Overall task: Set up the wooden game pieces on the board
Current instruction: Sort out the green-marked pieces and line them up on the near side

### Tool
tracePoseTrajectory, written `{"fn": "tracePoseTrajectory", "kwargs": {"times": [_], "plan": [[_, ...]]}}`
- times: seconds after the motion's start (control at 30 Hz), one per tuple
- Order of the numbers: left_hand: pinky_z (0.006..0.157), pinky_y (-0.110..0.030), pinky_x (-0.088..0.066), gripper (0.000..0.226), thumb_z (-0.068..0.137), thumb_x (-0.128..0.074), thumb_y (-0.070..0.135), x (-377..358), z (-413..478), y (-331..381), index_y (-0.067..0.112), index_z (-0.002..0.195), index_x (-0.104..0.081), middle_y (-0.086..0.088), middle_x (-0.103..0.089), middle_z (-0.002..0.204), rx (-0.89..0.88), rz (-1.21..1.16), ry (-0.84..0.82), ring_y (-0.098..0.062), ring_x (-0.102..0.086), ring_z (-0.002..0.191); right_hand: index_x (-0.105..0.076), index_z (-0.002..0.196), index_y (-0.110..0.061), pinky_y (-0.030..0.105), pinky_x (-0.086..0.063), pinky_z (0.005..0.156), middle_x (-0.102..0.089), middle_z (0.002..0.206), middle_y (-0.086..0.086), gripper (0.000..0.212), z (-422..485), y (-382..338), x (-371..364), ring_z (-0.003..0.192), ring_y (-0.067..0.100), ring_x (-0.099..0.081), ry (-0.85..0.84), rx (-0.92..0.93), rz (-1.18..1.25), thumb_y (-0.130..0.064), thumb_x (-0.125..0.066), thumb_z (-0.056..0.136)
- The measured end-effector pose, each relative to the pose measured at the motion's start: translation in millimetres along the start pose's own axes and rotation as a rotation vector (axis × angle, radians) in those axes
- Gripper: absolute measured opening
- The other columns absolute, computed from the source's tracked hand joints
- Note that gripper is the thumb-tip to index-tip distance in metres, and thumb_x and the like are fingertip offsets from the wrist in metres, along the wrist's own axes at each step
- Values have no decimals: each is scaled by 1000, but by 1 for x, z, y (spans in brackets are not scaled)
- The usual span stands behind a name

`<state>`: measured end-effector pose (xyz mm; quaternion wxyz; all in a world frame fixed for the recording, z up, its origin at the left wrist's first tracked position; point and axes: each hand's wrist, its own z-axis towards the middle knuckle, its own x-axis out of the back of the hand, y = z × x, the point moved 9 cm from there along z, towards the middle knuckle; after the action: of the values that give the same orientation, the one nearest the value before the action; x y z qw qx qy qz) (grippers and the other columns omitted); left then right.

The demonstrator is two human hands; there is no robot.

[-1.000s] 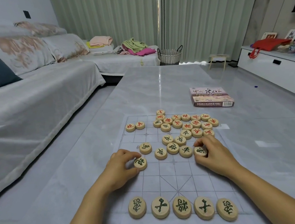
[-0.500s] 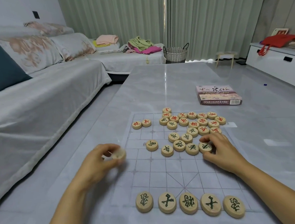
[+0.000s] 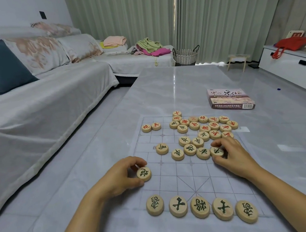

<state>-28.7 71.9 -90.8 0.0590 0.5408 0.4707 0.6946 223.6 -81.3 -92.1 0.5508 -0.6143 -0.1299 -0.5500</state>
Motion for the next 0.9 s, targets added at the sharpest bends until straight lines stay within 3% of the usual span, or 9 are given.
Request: {"fn": "tracePoseTrajectory", "kwargs": {"times": [0.1, 0.3, 0.57, 0.77, 0.9], "plan": [[72, -10, -40, 48, 69, -80, 20, -1, 0, -5, 33, 105, -50, 16, -52, 103, 45, 10, 16, -1, -49, 92, -54, 112, -16, 24, -32, 83, -46, 107, -5, 33, 0, 0, 0, 103, 11, -38, 1, -3, -5, -15, -61, 80], [68, -16, -39, 36, 67, -81, 18, -1, 4, -9, 27, 90, -55, 6, -53, 97, 55, -24, 61, -6, -48, 82, -53, 116, -17, 22, -33, 85, -47, 109, -5, 38, 2, 3, -1, 103, 10, -41, 0, -8, 49, -11, -62, 79], [72, -7, -40, 34, 68, -79, 12, -3, 5, -13, 24, 93, -59, 3, -56, 101, 31, -86, 37, -10, -50, 90, -55, 105, -20, 27, -41, 81, -51, 107, -1, 25, 5, 11, 7, 98, 19, -51, 57, -81, 271, -11, -61, 83], [72, -7, -40, 37, 66, -81, 11, -4, 6, -16, 24, 93, -59, 2, -57, 101, 35, -119, 27, -12, -51, 94, -60, 109, -19, 30, -30, 93, -52, 111, -2, 27, 10, -39, -2, 111, 17, -42, 72, 194, -139, -31, -59, 85], [70, -6, -39, 39, 64, -82, 10, -3, 5, -16, 23, 93, -59, 4, -56, 97, 29, -137, 33, -10, -50, 89, -56, 114, -19, 30, -26, 88, -45, 114, 1, 44, 27, -66, -27, 112, 20, -38, -34, 178, -366, -50, -56, 83]]}}
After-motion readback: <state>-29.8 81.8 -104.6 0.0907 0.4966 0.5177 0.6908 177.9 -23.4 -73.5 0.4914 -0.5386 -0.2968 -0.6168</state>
